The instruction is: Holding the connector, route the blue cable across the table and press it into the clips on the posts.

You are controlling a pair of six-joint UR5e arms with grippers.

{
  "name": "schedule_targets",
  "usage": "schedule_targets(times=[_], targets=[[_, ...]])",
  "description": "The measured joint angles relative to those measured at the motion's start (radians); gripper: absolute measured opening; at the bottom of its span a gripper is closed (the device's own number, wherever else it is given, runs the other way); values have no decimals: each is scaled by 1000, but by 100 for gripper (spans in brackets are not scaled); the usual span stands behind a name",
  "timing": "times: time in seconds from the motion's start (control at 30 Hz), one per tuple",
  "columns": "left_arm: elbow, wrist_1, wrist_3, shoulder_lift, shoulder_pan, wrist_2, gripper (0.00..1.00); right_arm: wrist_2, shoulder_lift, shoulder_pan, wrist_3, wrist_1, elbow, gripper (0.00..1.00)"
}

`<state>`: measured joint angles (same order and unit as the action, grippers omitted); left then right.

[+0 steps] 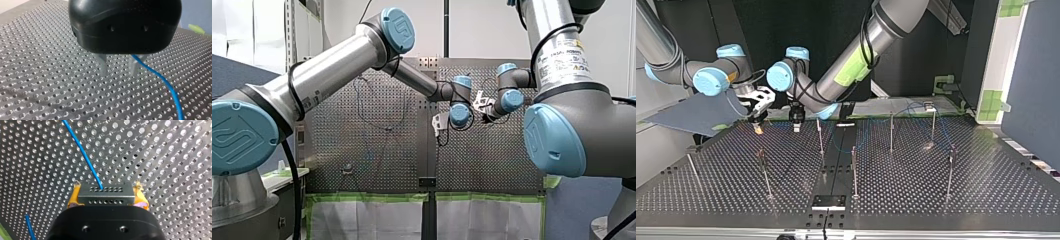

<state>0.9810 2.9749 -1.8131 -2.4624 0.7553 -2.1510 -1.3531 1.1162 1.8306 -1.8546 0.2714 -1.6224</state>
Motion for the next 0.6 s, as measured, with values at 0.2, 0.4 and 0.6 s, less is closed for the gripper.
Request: schedule_targets(times=[0.2,0.4,0.6], targets=[[0,4,0,0,-3,5,1,10,1,-1,2,0,2,0],[0,11,-2,0,-4,7,1,28,3,-1,4,0,8,0],[0,24,-8,1,-5,4,1,30,9,3,5,-4,14,0]])
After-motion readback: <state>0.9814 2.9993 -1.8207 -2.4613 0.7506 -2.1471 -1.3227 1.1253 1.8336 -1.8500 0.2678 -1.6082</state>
